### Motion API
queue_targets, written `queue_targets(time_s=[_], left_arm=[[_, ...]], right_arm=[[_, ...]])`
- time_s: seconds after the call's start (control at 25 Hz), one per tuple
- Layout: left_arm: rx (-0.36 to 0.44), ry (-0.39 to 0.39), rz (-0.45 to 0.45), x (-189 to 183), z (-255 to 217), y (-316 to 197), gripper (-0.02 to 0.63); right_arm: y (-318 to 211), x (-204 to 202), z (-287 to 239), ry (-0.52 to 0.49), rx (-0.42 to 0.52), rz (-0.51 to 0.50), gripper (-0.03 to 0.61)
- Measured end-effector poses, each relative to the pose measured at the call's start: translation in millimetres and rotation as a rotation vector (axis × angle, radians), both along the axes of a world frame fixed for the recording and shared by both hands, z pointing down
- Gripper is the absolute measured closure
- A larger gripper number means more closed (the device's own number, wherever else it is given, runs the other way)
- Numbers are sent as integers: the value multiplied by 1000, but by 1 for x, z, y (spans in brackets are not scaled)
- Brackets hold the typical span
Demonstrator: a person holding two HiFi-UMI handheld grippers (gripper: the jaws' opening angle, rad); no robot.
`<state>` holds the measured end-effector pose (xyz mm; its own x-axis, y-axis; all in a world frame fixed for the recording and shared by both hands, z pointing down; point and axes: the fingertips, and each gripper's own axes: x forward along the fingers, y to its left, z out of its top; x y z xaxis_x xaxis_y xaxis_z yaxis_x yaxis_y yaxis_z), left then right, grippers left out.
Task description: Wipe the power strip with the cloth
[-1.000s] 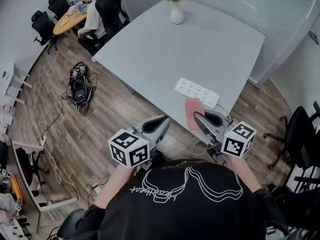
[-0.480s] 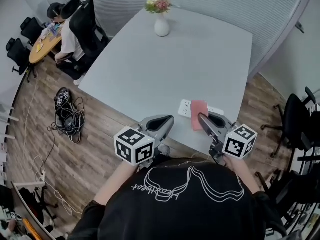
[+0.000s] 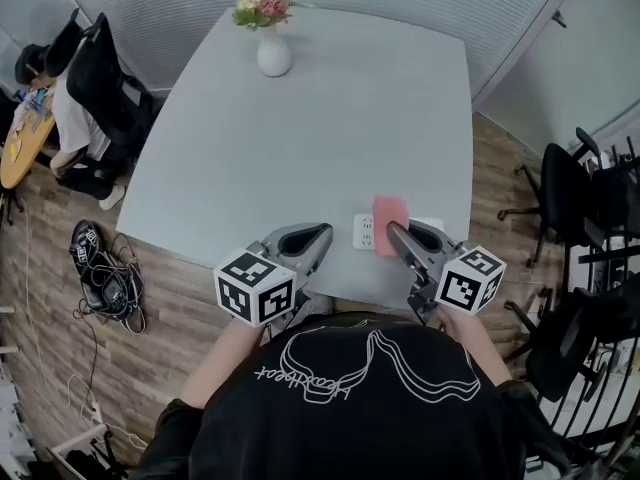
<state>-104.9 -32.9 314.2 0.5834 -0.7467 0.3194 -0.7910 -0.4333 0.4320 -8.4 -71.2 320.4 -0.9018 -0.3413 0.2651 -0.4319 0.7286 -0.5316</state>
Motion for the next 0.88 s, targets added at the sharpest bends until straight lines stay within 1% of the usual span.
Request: queue_targets(time_s=[0.12,0.24,0.44,0.6,0.76,0.88], left_arm=[[-14,18,45,-14,15,-16,600],[-34,21,95,-11,31,-25,600],[-63,28,149,-10,54,-35,600],[-99,34,171,-10,72,-44,600],[-124,18,185,-5,90,-49,600],[-143,20,185,-4,102,-51,600]], right_arm=[[-10,-13,13,19,-15,64,541],[-14,-11,25,37,-40,124,541],[-15,-11,50,71,-81,179,541],[-17,-12,68,94,-121,211,541],[-19,-6,90,114,-158,243,541],[-21,-5,107,137,-181,257,541]])
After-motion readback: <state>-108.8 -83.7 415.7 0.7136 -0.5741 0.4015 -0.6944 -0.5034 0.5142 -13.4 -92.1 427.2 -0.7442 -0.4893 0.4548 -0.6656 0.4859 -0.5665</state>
